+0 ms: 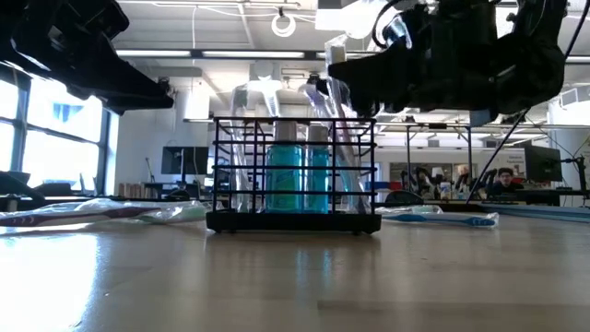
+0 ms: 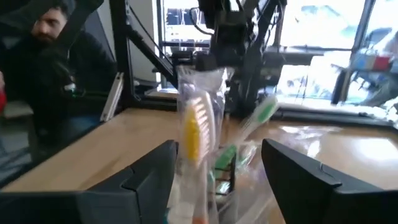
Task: Pick & Place toothbrushing station
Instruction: Put the orange toothbrush into the wire organizer
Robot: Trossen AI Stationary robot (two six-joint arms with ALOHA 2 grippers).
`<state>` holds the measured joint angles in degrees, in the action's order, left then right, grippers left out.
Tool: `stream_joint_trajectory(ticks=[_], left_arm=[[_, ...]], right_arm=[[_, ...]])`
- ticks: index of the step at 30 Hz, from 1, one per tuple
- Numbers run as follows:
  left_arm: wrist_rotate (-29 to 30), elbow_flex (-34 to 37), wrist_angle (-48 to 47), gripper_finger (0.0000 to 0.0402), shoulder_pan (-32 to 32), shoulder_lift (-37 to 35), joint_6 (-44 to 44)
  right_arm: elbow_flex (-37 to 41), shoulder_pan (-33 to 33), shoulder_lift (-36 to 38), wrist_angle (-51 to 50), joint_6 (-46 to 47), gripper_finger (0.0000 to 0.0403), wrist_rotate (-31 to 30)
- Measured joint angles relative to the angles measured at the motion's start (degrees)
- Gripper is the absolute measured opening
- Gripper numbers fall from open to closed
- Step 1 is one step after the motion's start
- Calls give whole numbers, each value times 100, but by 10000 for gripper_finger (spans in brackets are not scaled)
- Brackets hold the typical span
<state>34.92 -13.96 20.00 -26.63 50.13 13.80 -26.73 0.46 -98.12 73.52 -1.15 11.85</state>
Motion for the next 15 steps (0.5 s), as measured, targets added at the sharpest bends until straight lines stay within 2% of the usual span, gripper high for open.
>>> stream_joint_trajectory(ticks=[5,8,15], left_arm=[[0,0,-8,159,-2,0,0],[0,0,-8,159,0,0,0],[-20,0,-108,159,-1,0,249]], right_arm=[[19,41,431,-111,-562,232,8],[19,27,780,-538,-671,232,-10],[19,198,1794,-1705,-1288,231,-708]])
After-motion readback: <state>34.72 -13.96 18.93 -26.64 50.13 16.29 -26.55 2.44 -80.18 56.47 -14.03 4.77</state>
